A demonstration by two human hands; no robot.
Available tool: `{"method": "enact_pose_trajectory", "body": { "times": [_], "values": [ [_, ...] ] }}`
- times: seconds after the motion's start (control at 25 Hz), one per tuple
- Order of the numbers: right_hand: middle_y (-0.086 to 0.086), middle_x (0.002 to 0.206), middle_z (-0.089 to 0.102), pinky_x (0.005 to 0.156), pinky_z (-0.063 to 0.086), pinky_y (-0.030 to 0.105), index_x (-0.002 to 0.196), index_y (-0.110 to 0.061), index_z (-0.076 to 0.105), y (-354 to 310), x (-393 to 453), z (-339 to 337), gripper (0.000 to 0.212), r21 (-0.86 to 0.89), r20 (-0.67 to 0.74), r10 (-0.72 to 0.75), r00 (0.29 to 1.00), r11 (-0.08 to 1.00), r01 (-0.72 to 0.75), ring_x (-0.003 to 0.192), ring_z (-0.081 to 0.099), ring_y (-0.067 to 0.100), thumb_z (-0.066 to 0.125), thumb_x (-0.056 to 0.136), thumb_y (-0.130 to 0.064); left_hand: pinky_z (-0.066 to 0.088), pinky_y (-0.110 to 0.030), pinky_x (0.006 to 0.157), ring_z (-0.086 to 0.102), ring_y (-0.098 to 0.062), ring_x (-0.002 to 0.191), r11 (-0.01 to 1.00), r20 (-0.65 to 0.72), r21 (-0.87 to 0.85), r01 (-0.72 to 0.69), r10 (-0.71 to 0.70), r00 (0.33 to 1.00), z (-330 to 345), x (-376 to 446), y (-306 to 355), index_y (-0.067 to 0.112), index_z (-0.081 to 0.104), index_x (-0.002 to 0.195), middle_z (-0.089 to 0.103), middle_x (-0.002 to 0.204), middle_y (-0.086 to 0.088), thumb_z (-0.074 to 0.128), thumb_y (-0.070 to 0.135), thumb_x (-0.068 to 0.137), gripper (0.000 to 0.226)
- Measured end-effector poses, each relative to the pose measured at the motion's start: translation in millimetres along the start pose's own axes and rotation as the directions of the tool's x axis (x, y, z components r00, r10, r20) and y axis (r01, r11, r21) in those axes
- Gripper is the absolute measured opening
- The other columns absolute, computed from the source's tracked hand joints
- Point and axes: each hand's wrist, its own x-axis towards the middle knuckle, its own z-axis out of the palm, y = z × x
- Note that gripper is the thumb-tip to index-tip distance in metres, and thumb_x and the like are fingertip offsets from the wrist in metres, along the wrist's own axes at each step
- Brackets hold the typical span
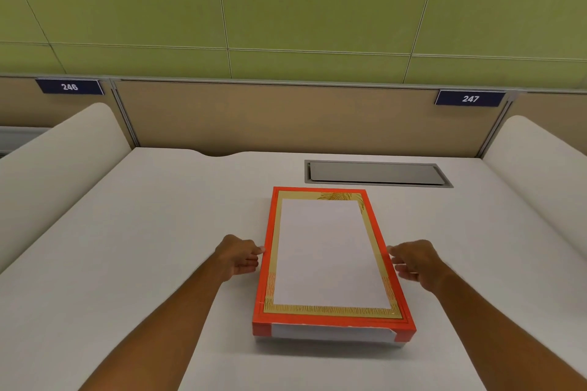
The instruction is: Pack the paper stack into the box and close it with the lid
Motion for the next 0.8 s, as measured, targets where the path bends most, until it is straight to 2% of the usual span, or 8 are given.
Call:
{"method": "enact_pose_trajectory", "body": {
  "times": [0.16, 0.24, 0.52, 0.8],
  "values": [
    [0.022, 0.099, 0.073, 0.082, 0.061, 0.046, 0.098, 0.009, 0.067, -9, 8, 4, 0.023, -0.066, -0.027, -0.007, 1.000, 0.998, 0.005, 0.080, 0.073, 0.033, 0.072, 0.086, -0.010, 0.062, -0.042, 0.077, 0.075, -0.028, 0.076, 0.997, -0.061, 0.071, -0.034, 0.038, 0.997, 7, 3, 12, -0.007, 0.069, 0.092, 0.074, 0.089, -0.019, 0.077, 0.006, 0.078, 0.020],
    [0.023, 0.100, 0.072, 0.084, 0.061, 0.047, 0.098, 0.010, 0.067, -10, 12, 5, 0.021, -0.079, -0.041, -0.002, 0.999, 0.997, -0.002, 0.083, 0.074, 0.034, 0.073, 0.084, -0.006, 0.063, -0.041, 0.075, 0.075, -0.027, 0.073, 0.994, -0.070, 0.105, -0.021, 0.029, 0.997, 9, 5, 14, -0.008, 0.070, 0.091, 0.075, 0.088, -0.020, 0.077, 0.002, 0.077, 0.018],
    [0.023, 0.104, 0.071, 0.085, 0.061, 0.046, 0.102, 0.009, 0.067, -8, 21, 6, 0.022, -0.042, -0.001, 0.103, 0.995, 0.994, -0.103, 0.083, 0.073, 0.034, 0.073, 0.082, 0.000, 0.063, -0.037, 0.066, 0.074, -0.026, 0.062, 0.983, -0.120, 0.184, 0.024, -0.002, 0.993, 16, 14, 11, -0.006, 0.070, 0.081, 0.074, 0.083, -0.020, 0.078, -0.001, 0.075, 0.012],
    [0.021, 0.103, 0.070, 0.083, 0.061, 0.044, 0.103, 0.007, 0.068, -4, 23, 4, 0.021, -0.025, 0.008, 0.116, 0.993, 0.993, -0.115, 0.082, 0.072, 0.033, 0.071, 0.084, -0.001, 0.063, -0.037, 0.068, 0.074, -0.025, 0.061, 0.975, -0.143, 0.221, 0.014, 0.018, 0.990, 18, 17, 7, -0.003, 0.068, 0.077, 0.074, 0.084, -0.018, 0.079, 0.002, 0.076, 0.012]
  ]
}}
